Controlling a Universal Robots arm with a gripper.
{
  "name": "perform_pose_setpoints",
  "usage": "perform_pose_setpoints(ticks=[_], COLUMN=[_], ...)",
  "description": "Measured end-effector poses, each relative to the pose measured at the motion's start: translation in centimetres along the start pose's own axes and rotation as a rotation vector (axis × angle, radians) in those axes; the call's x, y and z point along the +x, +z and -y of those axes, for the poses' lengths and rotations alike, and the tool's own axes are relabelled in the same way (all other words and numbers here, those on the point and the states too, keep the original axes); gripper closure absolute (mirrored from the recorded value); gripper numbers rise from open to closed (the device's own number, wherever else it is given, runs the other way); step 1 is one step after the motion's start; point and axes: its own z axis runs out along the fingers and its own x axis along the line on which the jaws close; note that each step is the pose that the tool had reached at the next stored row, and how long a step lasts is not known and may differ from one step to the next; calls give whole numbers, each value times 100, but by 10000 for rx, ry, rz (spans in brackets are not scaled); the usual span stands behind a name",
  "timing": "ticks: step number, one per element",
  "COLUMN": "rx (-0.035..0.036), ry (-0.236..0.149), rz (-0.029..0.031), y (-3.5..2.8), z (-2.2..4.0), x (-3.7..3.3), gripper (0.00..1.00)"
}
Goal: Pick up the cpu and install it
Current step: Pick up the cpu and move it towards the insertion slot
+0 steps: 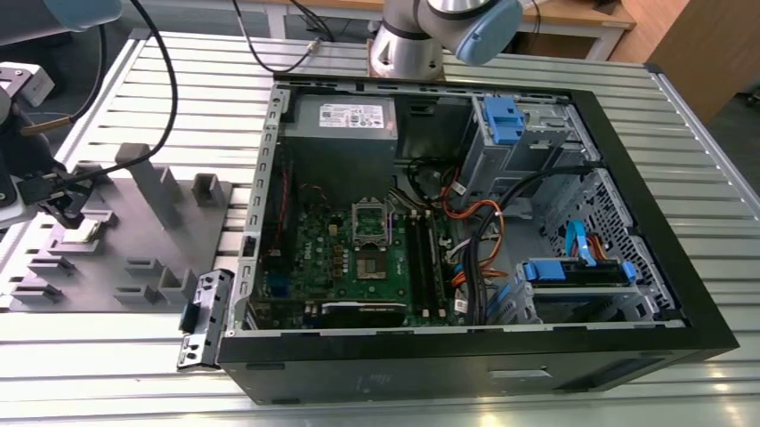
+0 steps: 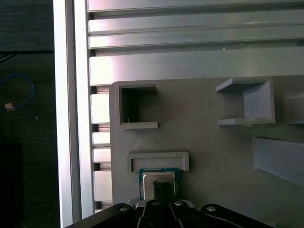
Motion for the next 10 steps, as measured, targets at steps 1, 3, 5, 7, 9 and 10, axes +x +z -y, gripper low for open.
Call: perform_pose_setpoints(ticks=[1, 3, 5, 7, 9, 10], rx=[0, 0, 0, 0, 0, 0], ry=[0, -1, -1, -2, -3, -3], rz=[0, 0, 0, 0, 0, 0], y=[0, 0, 0, 0, 0, 0], z=[0, 0, 0, 0, 0, 0], x=[0, 0, 0, 0, 0, 0], gripper=[89, 89, 89, 89, 89, 89])
